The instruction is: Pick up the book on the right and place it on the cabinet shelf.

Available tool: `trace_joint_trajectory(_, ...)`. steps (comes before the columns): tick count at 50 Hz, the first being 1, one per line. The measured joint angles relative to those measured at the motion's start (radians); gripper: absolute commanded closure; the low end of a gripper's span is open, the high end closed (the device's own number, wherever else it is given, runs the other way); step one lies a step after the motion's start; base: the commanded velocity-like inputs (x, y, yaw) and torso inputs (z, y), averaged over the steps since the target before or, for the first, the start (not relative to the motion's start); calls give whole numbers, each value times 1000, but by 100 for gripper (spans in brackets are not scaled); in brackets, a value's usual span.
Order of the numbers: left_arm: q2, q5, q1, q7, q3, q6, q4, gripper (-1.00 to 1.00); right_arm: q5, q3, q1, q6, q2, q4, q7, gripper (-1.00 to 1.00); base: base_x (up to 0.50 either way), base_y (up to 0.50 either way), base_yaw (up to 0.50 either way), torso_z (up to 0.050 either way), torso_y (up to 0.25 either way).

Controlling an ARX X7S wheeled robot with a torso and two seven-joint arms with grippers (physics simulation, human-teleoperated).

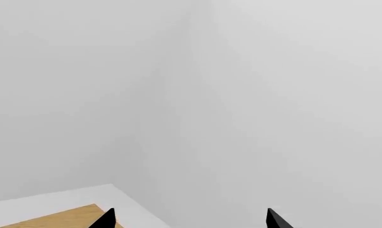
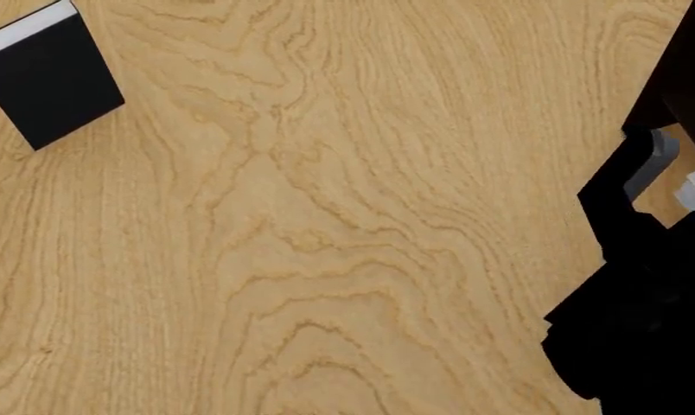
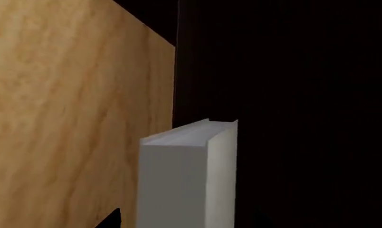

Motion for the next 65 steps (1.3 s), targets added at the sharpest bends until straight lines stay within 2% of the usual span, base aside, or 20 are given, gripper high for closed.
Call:
trace_joint_trajectory(17,-4,0,4,-3,3,5,-1,-100,98,35,-2,98,117,-270,22,-100,0,0,0,0,0)
trace_joint_trajectory(38,-10,-7,7,-11,5,7,-1,-100,122,38,13,176,174,-485,70,-100,0,0,0,0,0)
trace_joint_trajectory(65,-15,-6,12,-15,13,13,-3,-100,202,137,-15,114,207,-602,76,-100,0,0,0,0,0)
